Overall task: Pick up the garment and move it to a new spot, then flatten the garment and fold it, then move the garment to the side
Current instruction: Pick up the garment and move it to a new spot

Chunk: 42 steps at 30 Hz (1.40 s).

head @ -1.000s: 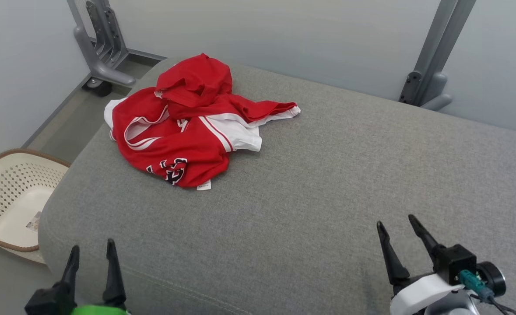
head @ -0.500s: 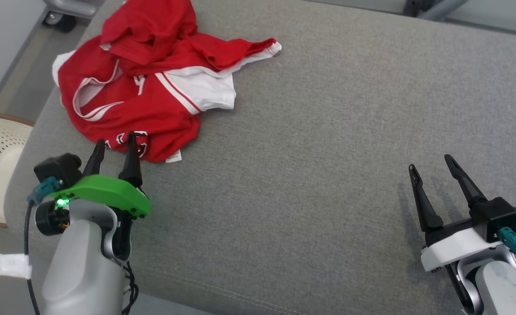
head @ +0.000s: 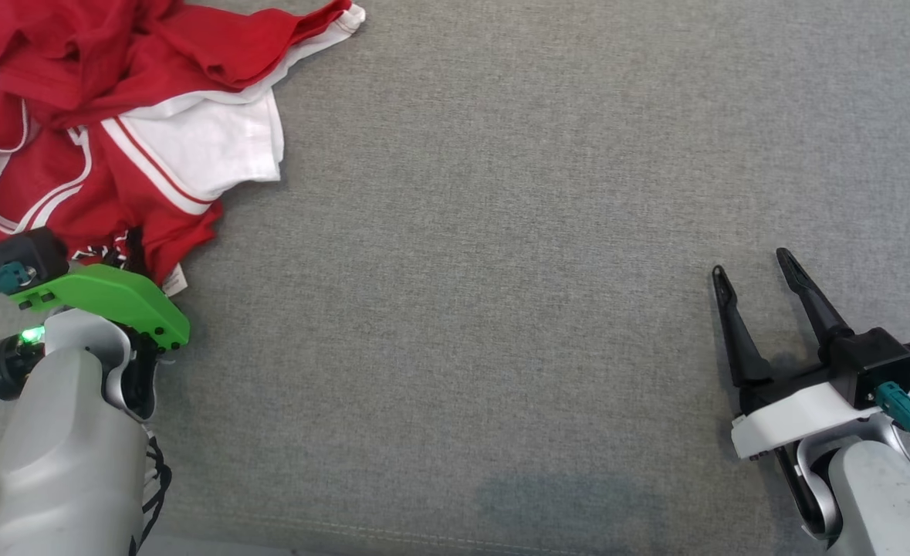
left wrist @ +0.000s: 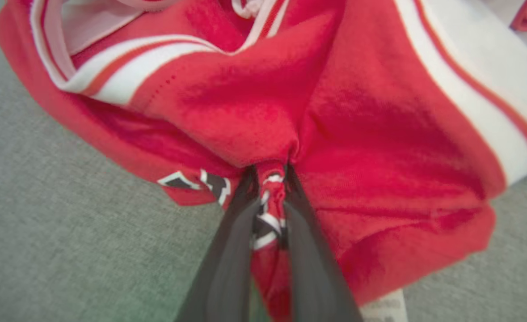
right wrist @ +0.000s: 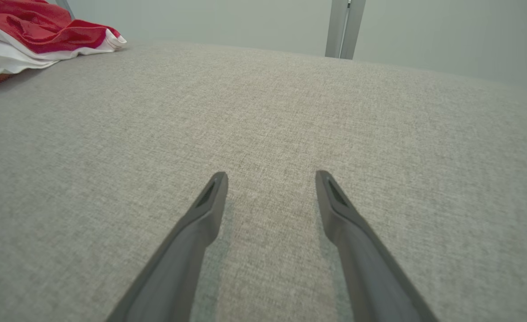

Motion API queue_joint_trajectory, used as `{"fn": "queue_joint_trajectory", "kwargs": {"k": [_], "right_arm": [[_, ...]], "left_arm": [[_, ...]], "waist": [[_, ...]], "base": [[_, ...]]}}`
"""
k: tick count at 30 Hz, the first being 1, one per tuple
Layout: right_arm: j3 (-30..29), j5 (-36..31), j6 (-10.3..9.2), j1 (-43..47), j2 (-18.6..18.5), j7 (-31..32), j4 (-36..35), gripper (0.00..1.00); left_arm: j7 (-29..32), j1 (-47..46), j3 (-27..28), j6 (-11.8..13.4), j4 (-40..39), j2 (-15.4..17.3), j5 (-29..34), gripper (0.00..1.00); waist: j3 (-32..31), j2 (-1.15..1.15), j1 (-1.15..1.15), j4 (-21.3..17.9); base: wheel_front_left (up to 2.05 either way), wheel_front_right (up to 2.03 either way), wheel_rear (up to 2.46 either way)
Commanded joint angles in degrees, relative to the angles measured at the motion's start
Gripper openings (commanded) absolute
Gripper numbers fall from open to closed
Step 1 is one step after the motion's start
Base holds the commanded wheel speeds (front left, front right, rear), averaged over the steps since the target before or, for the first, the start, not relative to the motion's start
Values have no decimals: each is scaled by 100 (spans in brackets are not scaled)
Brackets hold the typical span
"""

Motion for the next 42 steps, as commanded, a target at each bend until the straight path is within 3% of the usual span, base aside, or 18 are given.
{"fn": "queue_joint_trajectory", "kwargs": {"k": [1, 6, 13, 18, 23, 29, 35, 42], "right_arm": [[-4, 14, -4, -56, 19, -20, -4, 100], [-27, 48, -4, 44, 130, -20, 47, 100], [41, 91, -4, 259, 394, -20, 174, 100], [90, 119, -4, 305, 576, -20, 221, 100], [32, 181, -4, 313, 738, -20, 269, 100], [-55, 265, -4, 295, 873, -20, 302, 100], [-49, 327, -4, 176, 934, -20, 318, 100], [-39, 558, -4, 166, 953, -20, 353, 100]], "left_arm": [[76, 77, -76, -27, 196, -92, -24, 0], [-453, -38, 14, -34, 47, 38, -69, 0], [-751, 116, -67, 119, -1259, 471, 223, 0], [-171, 428, 138, 418, -3086, 1045, 306, 0], [1010, 850, 573, 932, -5505, 1716, 336, 0], [2026, 748, 481, 1070, -7309, 1912, 187, 0], [2627, 490, -383, 1121, -8093, 1549, 236, 0], [2605, 933, -1464, 1276, -7761, 668, 176, 0]], "waist": [[88, 3, 0, -181], [-96, 3, 0, -209], [-558, 3, 0, -201], [-833, 3, 0, -345], [-1016, 3, 0, -609], [-1056, 3, 0, -922], [-1027, 3, 0, -1375], [-1062, 3, 0, -2059]], "base": [[0, 0, 0], [0, 0, 0], [0, 0, 0], [0, 0, 0], [0, 0, 0], [0, 0, 0], [0, 0, 0], [0, 0, 0]]}}
